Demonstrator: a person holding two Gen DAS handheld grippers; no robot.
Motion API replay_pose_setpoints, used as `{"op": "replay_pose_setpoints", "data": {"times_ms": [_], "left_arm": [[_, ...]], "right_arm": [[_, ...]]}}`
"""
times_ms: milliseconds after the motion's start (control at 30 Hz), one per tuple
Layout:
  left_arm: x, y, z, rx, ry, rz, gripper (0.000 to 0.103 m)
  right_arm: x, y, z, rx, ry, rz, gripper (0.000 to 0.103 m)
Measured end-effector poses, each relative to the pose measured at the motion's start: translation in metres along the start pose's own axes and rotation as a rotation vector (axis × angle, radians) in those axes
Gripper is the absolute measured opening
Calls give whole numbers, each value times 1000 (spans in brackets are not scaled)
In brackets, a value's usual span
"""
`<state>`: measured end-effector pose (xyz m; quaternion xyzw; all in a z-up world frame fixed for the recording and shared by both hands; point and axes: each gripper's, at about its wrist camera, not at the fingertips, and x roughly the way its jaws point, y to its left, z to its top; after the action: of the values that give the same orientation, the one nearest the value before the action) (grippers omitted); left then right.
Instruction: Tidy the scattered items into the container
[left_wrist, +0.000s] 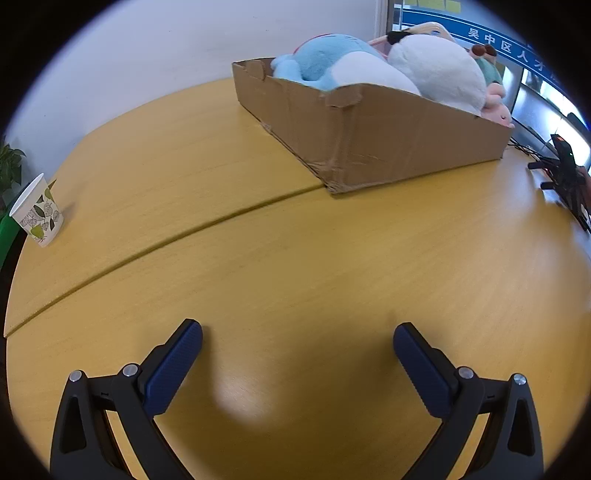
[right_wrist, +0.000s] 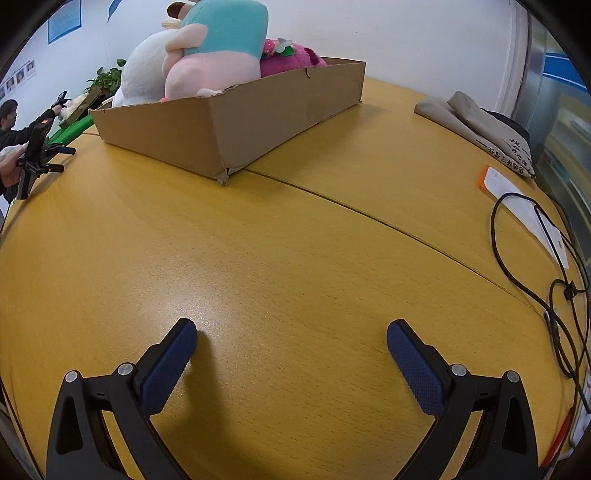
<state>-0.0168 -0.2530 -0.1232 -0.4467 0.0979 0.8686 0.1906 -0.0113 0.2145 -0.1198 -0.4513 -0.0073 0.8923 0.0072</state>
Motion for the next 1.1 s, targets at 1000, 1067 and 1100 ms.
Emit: {"op": "replay_pose_setpoints", "data": {"times_ms": [1000, 1067, 1100], "left_arm": [[9, 6, 3, 9, -3, -6, 103], [9, 7, 3, 9, -3, -6, 103], [8, 7, 3, 10, -3, -7, 103]], "right_arm": [[0, 20, 0, -20, -1, 21, 103], [0, 20, -1, -20, -1, 21, 103], [0, 20, 0, -20, -1, 21, 103]]}}
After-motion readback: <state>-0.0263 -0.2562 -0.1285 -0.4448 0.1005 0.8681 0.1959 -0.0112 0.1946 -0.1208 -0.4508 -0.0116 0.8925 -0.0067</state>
